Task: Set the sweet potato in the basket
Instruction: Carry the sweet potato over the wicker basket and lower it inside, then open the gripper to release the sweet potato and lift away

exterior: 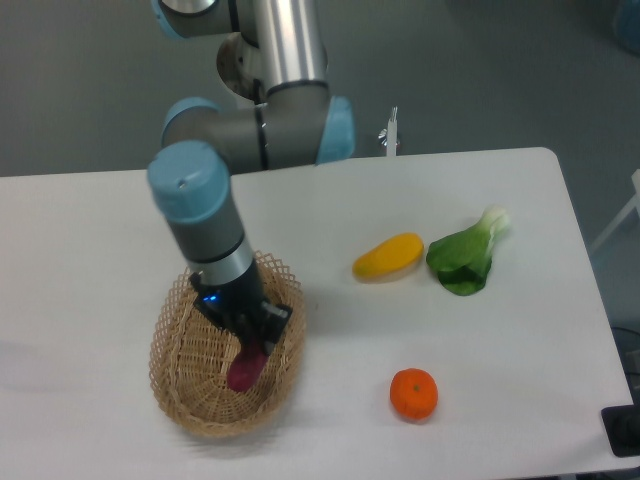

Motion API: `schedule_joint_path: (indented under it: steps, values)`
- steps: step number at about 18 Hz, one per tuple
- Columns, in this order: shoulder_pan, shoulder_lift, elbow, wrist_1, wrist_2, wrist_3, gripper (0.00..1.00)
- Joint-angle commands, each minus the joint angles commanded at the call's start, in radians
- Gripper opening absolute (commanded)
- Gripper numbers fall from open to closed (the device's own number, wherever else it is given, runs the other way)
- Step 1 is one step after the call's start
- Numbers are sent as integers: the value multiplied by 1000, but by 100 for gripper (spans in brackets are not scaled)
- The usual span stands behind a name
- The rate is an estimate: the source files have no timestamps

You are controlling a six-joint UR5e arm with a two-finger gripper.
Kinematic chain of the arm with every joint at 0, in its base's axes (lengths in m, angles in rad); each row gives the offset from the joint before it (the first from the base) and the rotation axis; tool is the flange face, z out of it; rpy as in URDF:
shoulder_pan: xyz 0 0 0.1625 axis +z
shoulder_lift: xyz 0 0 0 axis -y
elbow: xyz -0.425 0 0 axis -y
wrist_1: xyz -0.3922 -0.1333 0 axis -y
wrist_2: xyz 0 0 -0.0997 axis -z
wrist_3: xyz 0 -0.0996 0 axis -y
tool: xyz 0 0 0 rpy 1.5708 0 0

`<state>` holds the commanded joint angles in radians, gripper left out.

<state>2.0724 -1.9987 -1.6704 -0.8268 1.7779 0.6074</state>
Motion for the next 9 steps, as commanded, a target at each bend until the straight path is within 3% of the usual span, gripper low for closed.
schedule_joint_path:
  steps: [9]
  values:
    - [-25,-61,-40,5,28,41,24]
